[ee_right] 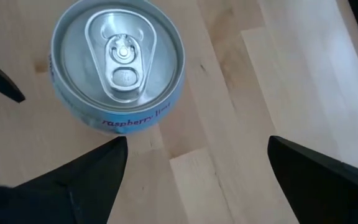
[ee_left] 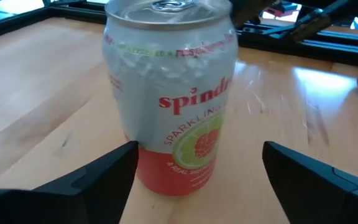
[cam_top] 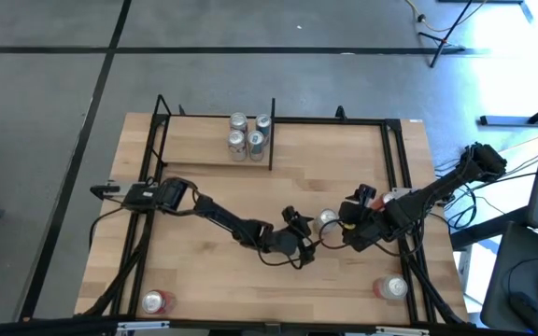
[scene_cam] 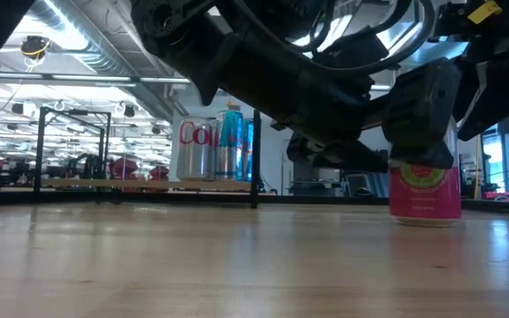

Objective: Place canned beverage on shelf
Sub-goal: Put the top pink soda can on the shelf

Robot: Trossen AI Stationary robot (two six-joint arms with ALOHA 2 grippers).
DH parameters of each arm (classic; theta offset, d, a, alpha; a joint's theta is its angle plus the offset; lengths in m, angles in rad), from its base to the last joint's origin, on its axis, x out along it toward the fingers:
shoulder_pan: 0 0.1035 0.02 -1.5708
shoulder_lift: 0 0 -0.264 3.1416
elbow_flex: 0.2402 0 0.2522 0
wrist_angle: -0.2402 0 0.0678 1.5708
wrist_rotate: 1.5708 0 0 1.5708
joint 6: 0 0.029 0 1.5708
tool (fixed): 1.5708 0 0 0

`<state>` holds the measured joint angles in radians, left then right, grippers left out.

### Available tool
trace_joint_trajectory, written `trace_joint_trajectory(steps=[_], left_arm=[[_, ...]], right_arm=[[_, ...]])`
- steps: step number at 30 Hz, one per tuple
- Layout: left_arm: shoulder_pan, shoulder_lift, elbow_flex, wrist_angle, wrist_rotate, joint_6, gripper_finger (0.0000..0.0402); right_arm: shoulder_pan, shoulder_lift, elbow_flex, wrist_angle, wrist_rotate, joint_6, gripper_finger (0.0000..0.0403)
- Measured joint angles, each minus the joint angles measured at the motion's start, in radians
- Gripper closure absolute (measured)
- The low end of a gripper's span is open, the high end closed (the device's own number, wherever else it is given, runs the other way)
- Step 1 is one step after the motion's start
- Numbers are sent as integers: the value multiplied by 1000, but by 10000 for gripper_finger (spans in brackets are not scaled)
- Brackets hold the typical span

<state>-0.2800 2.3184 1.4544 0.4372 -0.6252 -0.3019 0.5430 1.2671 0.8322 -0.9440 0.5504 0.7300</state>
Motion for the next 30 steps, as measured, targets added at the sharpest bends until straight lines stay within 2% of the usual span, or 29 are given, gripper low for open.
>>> trace_joint_trajectory(steps=[5, 7, 12, 17, 25, 30], left_arm=[[18, 0, 0, 0, 16, -83, 12], [21, 0, 0, -1, 22, -112, 6], [21, 3, 0, 7, -2, -110, 19], [35, 35, 1, 84, -38, -82, 20], [74, 37, 1, 94, -57, -29, 20], [89, 37, 1, 96, -17, -33, 26]], right_arm=[[0, 0, 0, 0, 8, 0, 24], [0, 0, 0, 0, 12, 0, 24], [0, 0, 0, -1, 50, 4, 24], [-1, 0, 0, 25, 71, 1, 24], [-7, 0, 1, 121, 31, -53, 24], [-7, 0, 1, 146, 15, -77, 24]])
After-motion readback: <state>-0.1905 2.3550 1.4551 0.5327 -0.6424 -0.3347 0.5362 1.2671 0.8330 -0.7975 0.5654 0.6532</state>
